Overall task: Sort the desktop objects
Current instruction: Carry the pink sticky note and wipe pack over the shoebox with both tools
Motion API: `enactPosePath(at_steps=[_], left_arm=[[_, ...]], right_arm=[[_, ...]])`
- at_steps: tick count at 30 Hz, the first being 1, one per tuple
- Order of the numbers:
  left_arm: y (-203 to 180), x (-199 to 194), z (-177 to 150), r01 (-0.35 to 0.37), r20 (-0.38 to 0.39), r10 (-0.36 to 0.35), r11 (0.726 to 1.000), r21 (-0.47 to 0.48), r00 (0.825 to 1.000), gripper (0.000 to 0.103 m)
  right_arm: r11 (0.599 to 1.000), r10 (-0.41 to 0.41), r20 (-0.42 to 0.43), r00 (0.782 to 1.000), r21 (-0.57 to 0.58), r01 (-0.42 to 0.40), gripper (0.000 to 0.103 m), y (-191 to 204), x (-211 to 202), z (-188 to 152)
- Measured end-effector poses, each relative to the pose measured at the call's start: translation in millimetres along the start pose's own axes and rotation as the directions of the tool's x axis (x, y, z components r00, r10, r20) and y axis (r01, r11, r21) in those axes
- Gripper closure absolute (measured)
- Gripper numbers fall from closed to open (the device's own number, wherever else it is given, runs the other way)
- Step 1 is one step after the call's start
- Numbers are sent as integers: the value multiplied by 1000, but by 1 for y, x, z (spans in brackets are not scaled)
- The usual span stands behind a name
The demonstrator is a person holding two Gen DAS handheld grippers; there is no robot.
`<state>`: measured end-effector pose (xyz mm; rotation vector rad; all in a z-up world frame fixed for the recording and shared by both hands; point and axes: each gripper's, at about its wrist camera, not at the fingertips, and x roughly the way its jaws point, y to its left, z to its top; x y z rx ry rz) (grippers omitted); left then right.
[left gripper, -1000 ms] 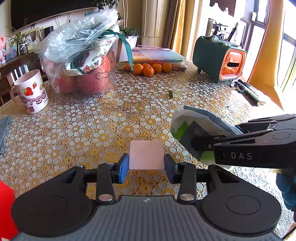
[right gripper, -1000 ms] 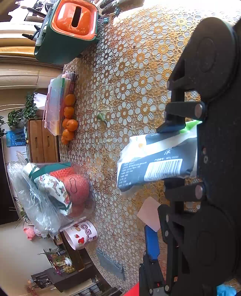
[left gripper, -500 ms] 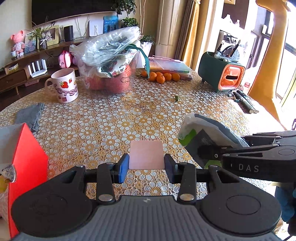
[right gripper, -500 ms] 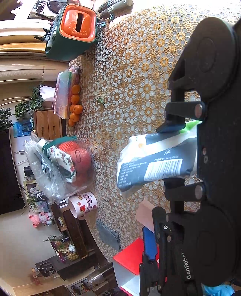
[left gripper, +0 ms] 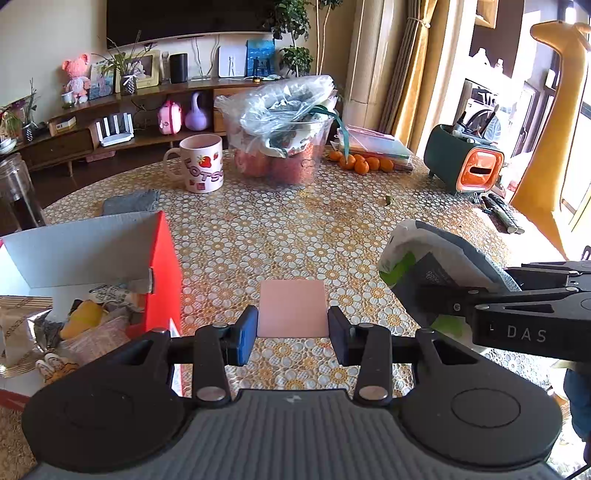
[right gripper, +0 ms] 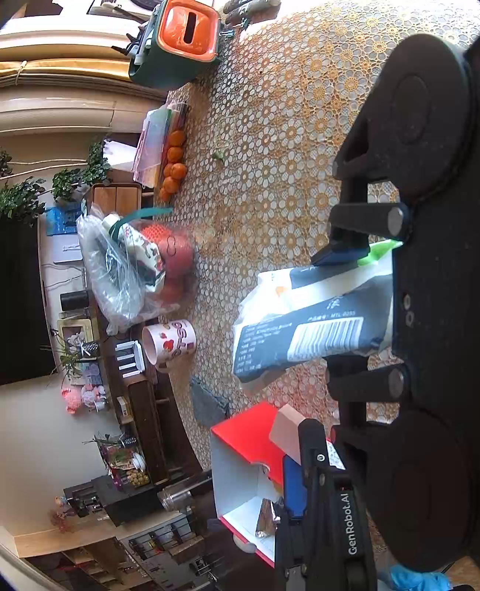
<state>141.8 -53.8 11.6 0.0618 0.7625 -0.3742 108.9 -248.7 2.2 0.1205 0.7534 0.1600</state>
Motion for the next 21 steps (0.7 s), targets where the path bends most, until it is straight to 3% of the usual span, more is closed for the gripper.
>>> enactPosePath(at_steps=[10,21], left_arm=[[52,-40,-13,-57,42,59,997,-52,997,63],[108,-56,-12,-152,59,158,984,-88,986,63]], right_arm=[[995,71,6,997,-74,-70,62,64,-3,2],[976,134,1,991,-171,-132,62,134,18,20]])
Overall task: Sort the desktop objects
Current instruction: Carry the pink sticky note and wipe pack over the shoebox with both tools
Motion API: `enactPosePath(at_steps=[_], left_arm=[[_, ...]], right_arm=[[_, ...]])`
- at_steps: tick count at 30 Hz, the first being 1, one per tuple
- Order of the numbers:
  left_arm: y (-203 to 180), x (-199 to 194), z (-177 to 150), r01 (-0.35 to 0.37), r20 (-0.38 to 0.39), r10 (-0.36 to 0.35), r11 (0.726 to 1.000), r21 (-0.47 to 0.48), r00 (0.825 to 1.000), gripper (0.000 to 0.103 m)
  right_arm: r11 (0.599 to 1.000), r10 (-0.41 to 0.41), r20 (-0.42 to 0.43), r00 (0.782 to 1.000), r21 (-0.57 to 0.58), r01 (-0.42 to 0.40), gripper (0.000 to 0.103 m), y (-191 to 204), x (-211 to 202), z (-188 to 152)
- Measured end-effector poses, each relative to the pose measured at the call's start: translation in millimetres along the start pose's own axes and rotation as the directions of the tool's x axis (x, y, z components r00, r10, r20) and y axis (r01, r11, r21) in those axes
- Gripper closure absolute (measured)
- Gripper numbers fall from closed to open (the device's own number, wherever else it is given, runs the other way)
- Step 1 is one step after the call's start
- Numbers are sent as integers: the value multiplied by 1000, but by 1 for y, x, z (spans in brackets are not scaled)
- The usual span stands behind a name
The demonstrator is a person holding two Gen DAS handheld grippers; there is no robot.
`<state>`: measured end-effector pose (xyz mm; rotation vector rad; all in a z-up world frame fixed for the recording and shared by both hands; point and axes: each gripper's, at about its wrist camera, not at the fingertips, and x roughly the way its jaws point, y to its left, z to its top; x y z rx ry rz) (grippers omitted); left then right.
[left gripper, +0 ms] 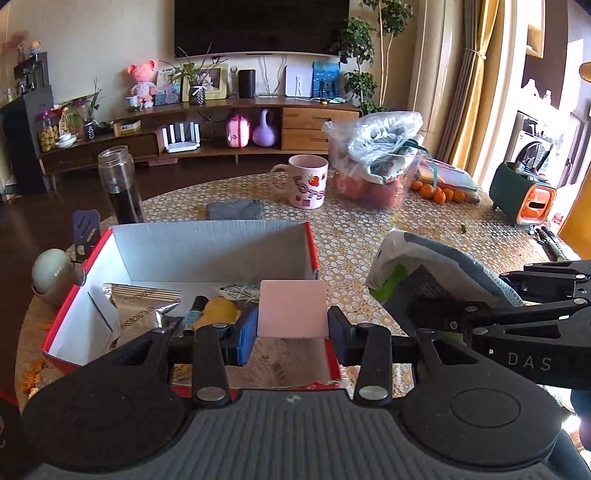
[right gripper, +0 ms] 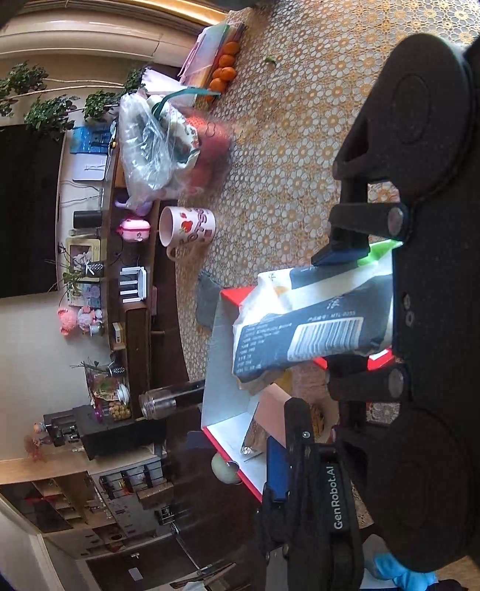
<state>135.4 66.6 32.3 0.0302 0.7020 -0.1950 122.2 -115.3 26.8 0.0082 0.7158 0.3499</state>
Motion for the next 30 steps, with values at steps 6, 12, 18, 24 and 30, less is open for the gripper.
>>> enactPosePath(at_steps=[6,12,18,24,30], left_arm=[[29,7,4,-55,2,56,998,-25,998,63],[57,22,7,-113,-6,113,993,-35,994,63],[80,36,11,-145,-17,144,989,-34,989,63],[104,55,13,-178,-29,177,984,-31,984,63],[121,78,10,-181,-79,178,983,-37,981,63]], right_arm=[[999,25,11,1000,-40,-25,62,30,24,20],[998,24,7,1000,-56,-23,63,53,50,34],[998,13,-10,1000,-68,-14,63,67,76,43],[995,-10,-18,1000,-98,8,63,78,99,51],[989,-22,-40,999,-148,16,63,89,123,57]])
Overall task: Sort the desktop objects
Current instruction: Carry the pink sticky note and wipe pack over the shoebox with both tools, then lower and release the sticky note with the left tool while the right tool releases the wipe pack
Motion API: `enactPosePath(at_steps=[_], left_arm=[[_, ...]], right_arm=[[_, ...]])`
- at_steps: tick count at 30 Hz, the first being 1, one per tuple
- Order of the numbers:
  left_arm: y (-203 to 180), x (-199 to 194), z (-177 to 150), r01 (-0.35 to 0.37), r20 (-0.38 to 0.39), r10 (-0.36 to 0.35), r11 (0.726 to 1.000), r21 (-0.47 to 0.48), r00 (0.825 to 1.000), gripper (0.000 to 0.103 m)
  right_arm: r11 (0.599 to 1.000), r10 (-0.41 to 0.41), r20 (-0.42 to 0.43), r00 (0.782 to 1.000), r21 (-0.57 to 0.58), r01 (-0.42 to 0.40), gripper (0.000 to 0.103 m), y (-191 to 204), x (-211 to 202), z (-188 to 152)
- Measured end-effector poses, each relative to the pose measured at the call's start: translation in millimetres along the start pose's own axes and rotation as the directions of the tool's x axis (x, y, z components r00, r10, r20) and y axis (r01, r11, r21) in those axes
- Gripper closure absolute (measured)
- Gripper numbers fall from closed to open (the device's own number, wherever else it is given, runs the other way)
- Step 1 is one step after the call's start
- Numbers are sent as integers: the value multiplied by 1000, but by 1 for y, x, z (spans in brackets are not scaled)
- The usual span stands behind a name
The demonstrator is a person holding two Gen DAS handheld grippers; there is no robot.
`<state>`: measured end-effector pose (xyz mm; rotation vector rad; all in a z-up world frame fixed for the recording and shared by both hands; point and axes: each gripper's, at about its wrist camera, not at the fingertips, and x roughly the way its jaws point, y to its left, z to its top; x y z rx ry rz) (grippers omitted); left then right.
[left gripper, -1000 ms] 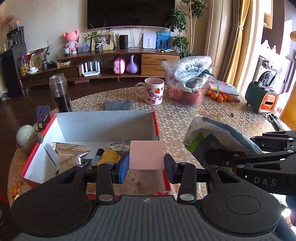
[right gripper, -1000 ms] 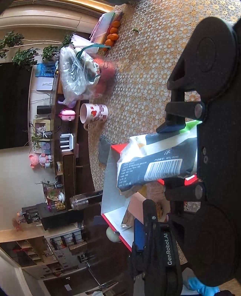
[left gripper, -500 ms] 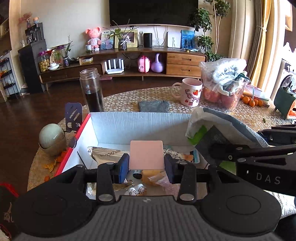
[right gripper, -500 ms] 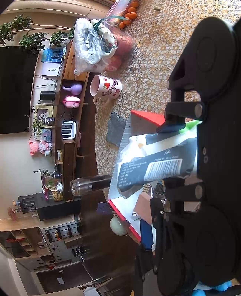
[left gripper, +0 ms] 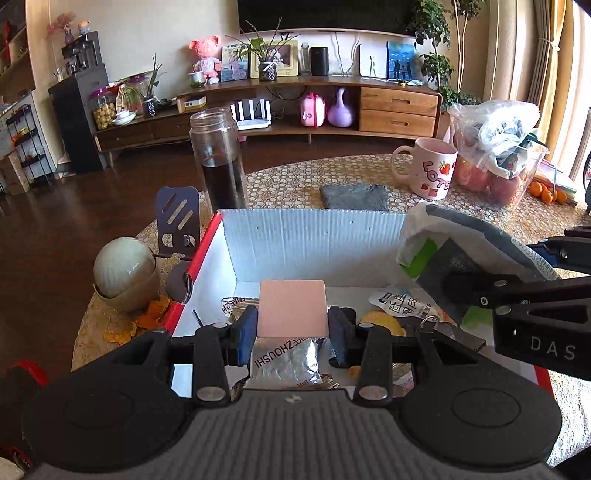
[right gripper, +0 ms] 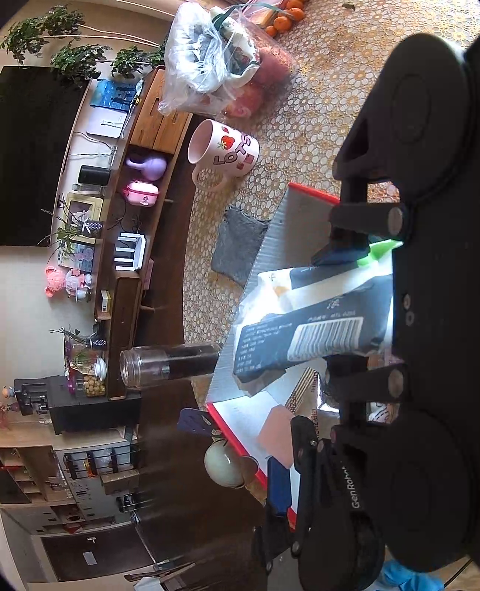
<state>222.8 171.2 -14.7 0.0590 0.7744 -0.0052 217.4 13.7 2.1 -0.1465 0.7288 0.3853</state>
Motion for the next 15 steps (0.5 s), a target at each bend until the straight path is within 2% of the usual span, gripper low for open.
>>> enactPosePath(at_steps=[7,15], left_arm=[[-6,21,-1,41,-25,-41,998,37,999,63],[-8,40,-9,58,-79,-54,997,49,995,63]], right_arm=[[999,-26,-61,998,-23,25,63,0,32,0],[998,-36,-110,993,-59,30,63,2,50,-8]])
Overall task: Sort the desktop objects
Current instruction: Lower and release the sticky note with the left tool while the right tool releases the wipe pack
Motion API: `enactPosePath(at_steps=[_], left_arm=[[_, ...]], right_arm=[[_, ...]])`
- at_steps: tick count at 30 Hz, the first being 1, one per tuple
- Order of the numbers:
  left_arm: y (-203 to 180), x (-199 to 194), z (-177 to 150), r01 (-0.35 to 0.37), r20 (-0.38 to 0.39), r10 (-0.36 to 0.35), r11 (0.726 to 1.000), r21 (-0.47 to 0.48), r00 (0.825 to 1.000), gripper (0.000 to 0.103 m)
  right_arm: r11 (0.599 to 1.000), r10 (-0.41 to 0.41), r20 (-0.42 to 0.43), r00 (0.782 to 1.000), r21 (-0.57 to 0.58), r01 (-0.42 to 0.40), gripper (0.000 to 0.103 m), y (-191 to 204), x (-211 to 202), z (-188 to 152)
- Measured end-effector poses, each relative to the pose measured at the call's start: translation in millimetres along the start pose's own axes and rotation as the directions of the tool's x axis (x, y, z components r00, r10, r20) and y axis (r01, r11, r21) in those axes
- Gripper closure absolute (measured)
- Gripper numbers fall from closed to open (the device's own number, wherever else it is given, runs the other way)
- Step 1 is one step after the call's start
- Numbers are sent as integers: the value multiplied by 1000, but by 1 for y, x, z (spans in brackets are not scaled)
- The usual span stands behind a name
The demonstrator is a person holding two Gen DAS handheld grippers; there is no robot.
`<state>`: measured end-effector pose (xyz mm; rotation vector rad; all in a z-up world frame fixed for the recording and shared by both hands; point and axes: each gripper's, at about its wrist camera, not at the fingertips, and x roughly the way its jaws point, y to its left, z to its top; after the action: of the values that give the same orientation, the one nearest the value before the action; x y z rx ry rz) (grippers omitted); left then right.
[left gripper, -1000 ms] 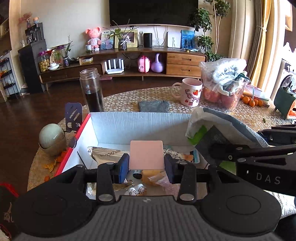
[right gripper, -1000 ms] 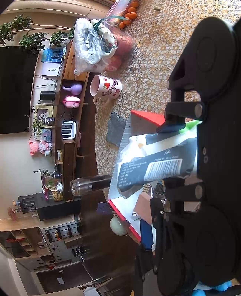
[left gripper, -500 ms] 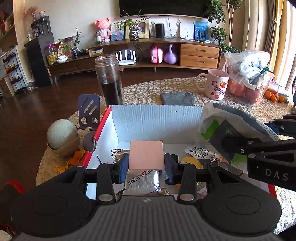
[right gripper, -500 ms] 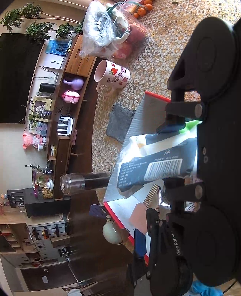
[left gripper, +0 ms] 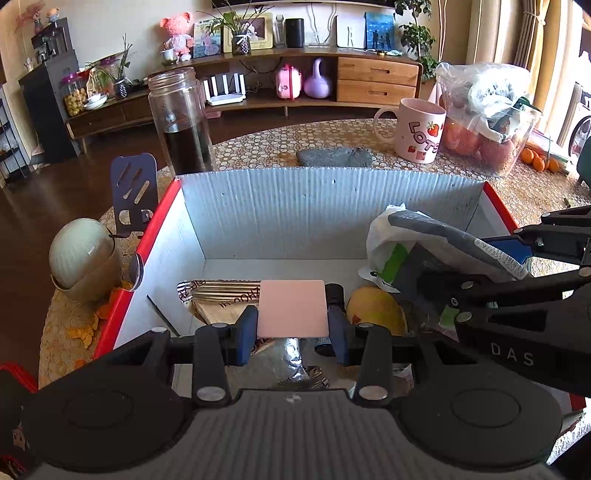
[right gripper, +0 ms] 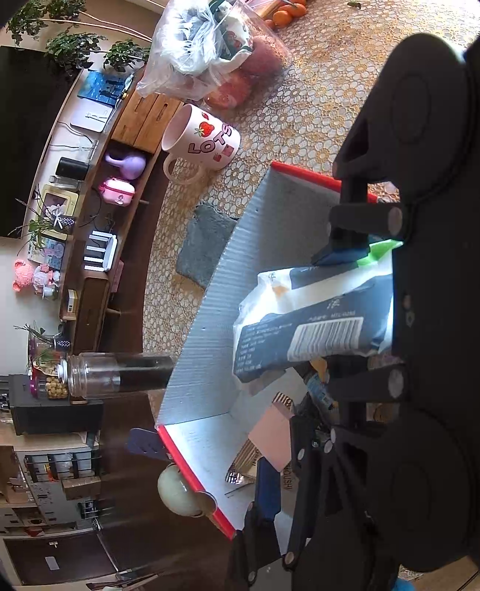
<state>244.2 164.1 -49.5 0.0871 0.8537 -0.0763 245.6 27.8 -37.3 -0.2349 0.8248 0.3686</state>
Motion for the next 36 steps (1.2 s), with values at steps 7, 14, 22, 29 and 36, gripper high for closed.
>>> enactPosePath(at_steps=[7,14,22,29,36], left_arm=[[-5,2,-2,17,-13,-17,1000,25,1000,63],[-7,0,-6,32,-15,-31,999,32,999,60],[-3,-8,-13,20,-10,-20,1000,13,1000,45],[-1,-20,-15,7,7,-7,1000,-8,1000,39],[-4,-31,-17,-2,19,2,1000,-12,1000,39]], right_arm=[[1000,1,-39,999,-4,-1,62,1,9,-7],[1000,5,-39,999,1,-5,59,-2,7,-10],[999,31,-13,999,20,-30,44,-8,-4,-12],[999,48,22,999,1,-49,37,-9,-21,-13],[1000,30,52,998,-5,-30,28,-12,-34,-13]])
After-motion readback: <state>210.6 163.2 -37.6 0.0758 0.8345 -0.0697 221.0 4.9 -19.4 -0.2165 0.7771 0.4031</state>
